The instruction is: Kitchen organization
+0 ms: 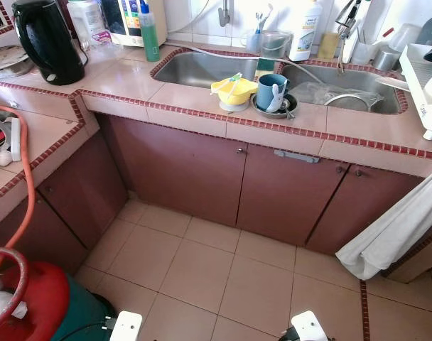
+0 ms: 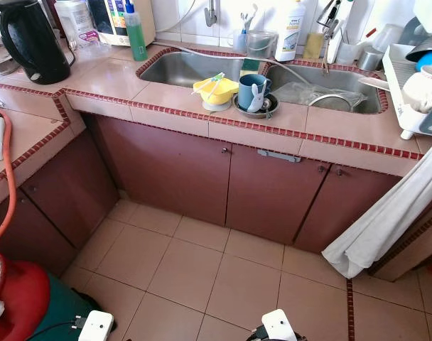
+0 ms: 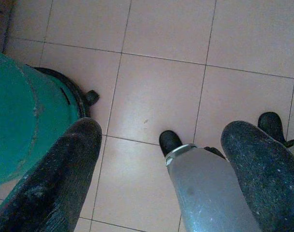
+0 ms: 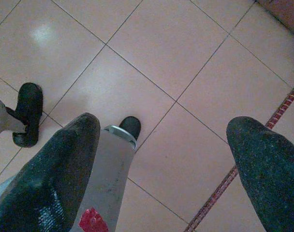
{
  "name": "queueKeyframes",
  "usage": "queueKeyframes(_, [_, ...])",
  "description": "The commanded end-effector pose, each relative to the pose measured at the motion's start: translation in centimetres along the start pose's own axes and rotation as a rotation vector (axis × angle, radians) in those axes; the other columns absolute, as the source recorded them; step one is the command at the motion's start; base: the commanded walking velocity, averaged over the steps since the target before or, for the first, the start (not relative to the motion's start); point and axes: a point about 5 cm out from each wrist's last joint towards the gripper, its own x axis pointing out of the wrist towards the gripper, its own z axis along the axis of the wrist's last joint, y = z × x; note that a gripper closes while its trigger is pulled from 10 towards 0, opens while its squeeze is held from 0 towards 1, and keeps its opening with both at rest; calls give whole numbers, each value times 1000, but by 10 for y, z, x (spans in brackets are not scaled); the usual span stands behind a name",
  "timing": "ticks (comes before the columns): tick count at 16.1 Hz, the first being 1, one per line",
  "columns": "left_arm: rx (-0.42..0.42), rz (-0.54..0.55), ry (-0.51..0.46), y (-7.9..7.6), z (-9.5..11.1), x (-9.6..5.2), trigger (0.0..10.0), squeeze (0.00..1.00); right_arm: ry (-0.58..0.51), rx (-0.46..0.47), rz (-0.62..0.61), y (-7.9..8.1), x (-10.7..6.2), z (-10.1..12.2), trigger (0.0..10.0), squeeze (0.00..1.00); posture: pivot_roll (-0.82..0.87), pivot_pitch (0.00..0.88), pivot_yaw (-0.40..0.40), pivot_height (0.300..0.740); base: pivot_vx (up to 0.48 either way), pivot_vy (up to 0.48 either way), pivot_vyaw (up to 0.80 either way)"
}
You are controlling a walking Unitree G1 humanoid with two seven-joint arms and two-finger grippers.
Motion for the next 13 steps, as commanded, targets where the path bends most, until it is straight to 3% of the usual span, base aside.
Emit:
queueKeyframes(1, [38, -64, 142, -34, -12, 3, 10000, 0, 138, -65, 47, 14, -2, -18, 10000, 0, -28, 0, -26, 740, 0, 0, 0])
queueKeyframes(10, [38, -64, 142, -34, -12, 3, 10000, 0, 138, -65, 47, 14, -2, -18, 10000, 0, -28, 0, -26, 740, 0, 0, 0])
queueKeyframes(12, [85, -41, 10, -14, 32, 13, 10000, 0, -92, -16, 30, -4, 11, 50, 10000, 0, -19, 0, -41, 740, 0, 0, 0])
queueKeyframes(13, [84, -41, 11, -14, 31, 13, 10000, 0, -91, -15, 32, -4, 11, 49, 10000, 0, -20, 0, -40, 740, 0, 0, 0])
